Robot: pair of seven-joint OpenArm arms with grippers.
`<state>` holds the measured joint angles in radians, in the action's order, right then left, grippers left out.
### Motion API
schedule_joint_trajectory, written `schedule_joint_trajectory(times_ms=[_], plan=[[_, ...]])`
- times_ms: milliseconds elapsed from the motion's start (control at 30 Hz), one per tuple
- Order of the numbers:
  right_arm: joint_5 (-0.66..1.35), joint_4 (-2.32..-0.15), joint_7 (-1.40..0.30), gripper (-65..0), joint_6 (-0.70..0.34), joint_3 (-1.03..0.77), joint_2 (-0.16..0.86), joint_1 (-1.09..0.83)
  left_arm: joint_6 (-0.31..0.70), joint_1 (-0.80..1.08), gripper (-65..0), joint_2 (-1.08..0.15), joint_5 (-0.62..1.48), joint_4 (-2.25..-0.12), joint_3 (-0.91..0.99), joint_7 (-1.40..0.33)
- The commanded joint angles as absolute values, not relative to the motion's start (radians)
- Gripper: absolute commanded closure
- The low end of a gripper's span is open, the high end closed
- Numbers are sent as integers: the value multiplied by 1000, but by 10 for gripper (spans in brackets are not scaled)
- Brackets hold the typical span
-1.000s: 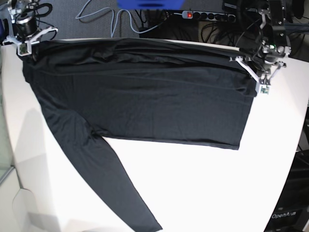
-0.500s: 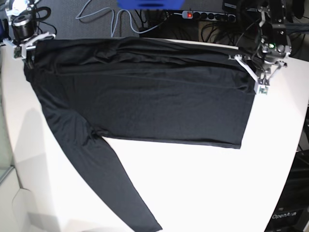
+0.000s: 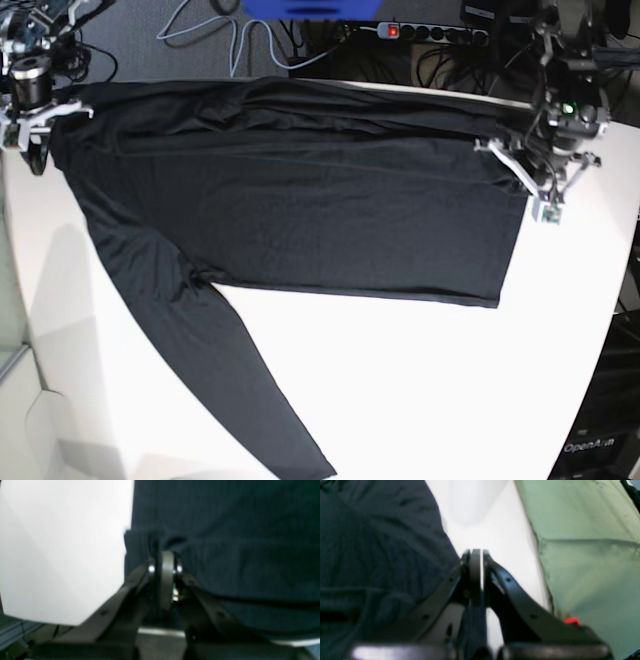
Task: Fold the T-shirt properly
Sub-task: 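Open both grippers and release the shirt's shoulder edge, then move both grippers down to the shirt's side edges near the sleeves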
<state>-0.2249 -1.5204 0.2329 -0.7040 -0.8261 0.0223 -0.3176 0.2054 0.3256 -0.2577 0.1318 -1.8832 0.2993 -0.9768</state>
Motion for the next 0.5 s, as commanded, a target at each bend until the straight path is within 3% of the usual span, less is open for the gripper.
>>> schedule_joint_trajectory(times_ms=[0, 167, 367, 467], plan=[[-225, -1524, 236, -15, -698, -826, 41, -285, 197, 308, -26, -257, 128, -1902, 325, -958], [-297, -1454, 114, -15, -698, -820, 76, -116, 203, 222, -27, -205, 128, -1894, 463, -958], [-461, -1391, -76, -16, -698, -812, 91, 104, 203, 142, -34, -214, 120, -1891, 489, -955], [-536, -1391, -183, -17, -698, -786, 91, 193, 205, 76, -112, -257, 128, -1827, 483, -952]])
